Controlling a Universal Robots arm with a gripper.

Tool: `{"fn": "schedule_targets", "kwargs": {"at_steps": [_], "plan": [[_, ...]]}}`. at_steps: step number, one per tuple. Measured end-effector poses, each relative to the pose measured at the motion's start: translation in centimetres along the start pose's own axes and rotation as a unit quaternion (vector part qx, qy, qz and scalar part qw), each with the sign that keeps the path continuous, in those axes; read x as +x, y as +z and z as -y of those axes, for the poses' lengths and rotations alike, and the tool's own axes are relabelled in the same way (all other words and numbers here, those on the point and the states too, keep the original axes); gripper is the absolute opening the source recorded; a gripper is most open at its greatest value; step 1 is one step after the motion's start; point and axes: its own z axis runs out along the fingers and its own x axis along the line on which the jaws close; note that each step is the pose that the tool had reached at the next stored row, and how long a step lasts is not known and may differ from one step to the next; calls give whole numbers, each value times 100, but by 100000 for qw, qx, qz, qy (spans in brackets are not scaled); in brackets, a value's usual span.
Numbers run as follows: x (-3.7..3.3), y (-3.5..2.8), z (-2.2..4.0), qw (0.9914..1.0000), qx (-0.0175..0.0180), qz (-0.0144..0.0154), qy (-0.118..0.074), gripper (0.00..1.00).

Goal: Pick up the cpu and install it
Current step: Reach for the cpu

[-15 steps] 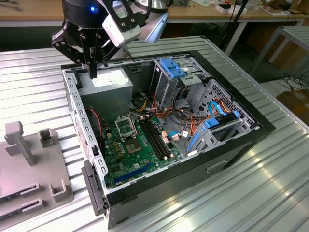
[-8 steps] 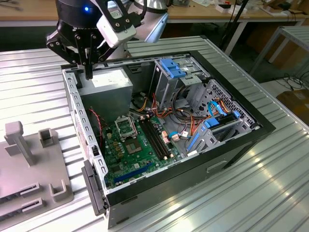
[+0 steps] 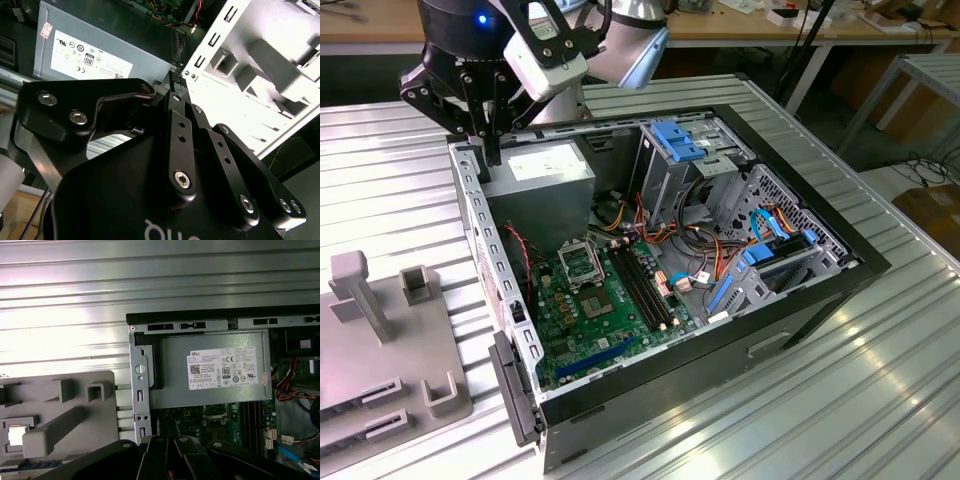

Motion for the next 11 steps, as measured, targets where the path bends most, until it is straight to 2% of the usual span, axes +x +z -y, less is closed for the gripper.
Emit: {"fn": "schedule_targets", "kwargs": {"at_steps": [11], "plan": [[17, -1, 2, 100000, 6, -6, 14, 11]]}}
